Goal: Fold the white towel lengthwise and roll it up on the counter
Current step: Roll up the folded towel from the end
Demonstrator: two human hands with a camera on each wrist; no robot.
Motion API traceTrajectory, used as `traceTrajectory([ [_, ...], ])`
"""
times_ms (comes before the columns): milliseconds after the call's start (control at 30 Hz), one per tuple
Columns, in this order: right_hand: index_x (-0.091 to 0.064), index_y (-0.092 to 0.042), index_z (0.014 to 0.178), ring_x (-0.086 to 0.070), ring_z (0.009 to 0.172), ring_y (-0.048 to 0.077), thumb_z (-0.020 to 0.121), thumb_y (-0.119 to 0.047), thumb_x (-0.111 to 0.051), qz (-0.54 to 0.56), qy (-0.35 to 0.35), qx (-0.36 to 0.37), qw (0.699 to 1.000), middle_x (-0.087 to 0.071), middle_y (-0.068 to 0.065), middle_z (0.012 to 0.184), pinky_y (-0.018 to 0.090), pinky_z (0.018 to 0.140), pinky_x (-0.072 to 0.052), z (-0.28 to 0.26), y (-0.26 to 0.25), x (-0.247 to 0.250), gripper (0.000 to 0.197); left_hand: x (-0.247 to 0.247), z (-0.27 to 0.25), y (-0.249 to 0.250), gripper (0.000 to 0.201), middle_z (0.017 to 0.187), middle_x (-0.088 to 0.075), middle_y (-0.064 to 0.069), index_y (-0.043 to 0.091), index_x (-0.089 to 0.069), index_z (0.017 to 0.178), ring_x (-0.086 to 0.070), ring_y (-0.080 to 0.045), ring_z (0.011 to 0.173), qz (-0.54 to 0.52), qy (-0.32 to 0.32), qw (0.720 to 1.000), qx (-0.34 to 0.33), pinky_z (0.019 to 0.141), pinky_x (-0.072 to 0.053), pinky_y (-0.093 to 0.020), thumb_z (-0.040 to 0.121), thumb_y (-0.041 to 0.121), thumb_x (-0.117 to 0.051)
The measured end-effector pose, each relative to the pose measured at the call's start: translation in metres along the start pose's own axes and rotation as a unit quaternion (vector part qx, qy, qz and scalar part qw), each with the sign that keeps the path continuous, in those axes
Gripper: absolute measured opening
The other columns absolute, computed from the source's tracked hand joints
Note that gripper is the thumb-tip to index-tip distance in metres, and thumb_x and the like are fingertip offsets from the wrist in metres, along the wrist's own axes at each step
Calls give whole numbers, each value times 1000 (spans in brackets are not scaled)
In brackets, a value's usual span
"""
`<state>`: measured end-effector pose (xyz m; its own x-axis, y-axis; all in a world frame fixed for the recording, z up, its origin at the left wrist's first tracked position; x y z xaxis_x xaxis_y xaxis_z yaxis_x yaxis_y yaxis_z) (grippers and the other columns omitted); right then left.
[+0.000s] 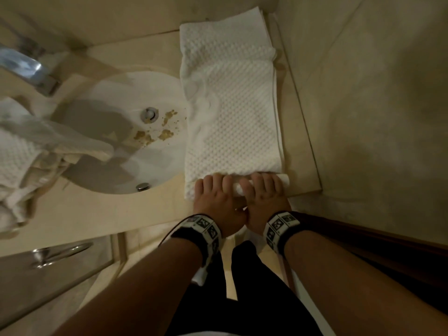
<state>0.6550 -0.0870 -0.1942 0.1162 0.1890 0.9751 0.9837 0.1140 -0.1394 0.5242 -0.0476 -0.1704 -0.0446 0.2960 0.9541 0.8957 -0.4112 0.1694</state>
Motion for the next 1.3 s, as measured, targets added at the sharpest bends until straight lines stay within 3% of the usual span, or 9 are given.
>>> traceTrajectory([
  [133, -54, -15, 119, -51, 105, 35, 55, -46, -70, -13, -17, 3, 1000, -54, 14, 118, 49, 95, -36, -4, -4, 3, 73, -8, -14, 0, 70, 120, -50, -5, 15, -53, 119, -46, -29, 107, -12, 5, 1000, 0, 100, -33, -44, 69, 64, -56],
  [300, -54, -18, 114, -49, 97, 32, 56, -45, -71, -30, -35, -11, 999, -54, 10, 108, 45, 85, -39, 14, -3, 17, 66, -19, -30, -2, 86, 144, -31, -16, 4, -32, 143, -28, -38, 135, 10, -25, 1000, -9, 120, 2, -53, 66, 41, -45],
  [500, -47, -17, 130, -46, 123, 36, 61, -48, -64, 33, -44, -54, 997, -49, 13, 135, 51, 103, -36, -6, -8, 1, 78, -15, -14, -11, 84, 130, -45, -9, 11, -47, 130, -42, -33, 117, -20, -14, 998, -54, 111, -21, -49, 63, 61, -53],
  [633, -35, -23, 148, -40, 138, 38, 75, -48, -69, 52, -46, -34, 997, -39, 12, 151, 59, 101, -41, -18, -8, -9, 84, -2, -8, -8, 80, 125, -49, -5, 15, -52, 128, -45, -31, 110, -21, -28, 999, -30, 104, -29, -46, 63, 63, -48],
  [800, -40, -21, 144, -37, 135, 31, 56, -53, -76, 21, -57, -10, 998, -39, 10, 148, 49, 113, -33, 0, 1, -6, 100, -3, -10, -8, 84, 130, -44, -3, 16, -47, 133, -40, -30, 115, -50, -40, 998, -26, 109, -23, -47, 65, 64, -50],
  [1000, -47, -23, 140, -38, 135, 32, 56, -44, -73, 31, -53, -45, 997, -38, 7, 145, 47, 115, -27, -1, -9, -2, 91, -11, -32, -2, 92, 162, -23, -26, 0, -32, 152, -15, -42, 152, -24, -74, 995, -58, 122, -5, -59, 69, 40, -44],
  [1133, -44, -18, 148, -34, 141, 35, 63, -38, -68, 27, -44, -29, 998, -38, 12, 151, 50, 117, -25, -1, -8, 4, 90, -17, -40, -8, 108, 169, 5, -17, 3, -11, 161, 11, -32, 156, 13, -108, 993, -52, 123, 11, -51, 70, 48, -47],
  [1233, -21, -10, 158, -10, 152, 33, 73, -42, -50, -15, -54, 1, 998, -11, 18, 165, 51, 120, -20, -3, -5, 11, 95, -12, -32, -7, 111, 165, 28, -11, 8, 9, 160, 31, -28, 150, 21, -111, 993, -46, 120, 22, -50, 78, 54, -48],
  [1300, -11, -9, 159, 0, 154, 31, 75, -42, -54, -19, -58, -2, 998, 0, 16, 166, 51, 122, -16, -1, -6, 15, 100, -8, -29, -5, 110, 161, 37, -11, 8, 22, 156, 40, -28, 145, 23, -133, 990, -44, 118, 26, -50, 83, 55, -45],
])
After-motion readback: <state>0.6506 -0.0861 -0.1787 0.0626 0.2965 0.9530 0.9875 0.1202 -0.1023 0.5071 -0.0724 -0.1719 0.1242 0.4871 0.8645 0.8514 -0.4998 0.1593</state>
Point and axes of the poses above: each hand's wrist, its own z-axis towards the middle knuckle, its own x-axis out of the back of the hand, y = z × x, the point moved 3 cm from there along z, towards the middle knuckle
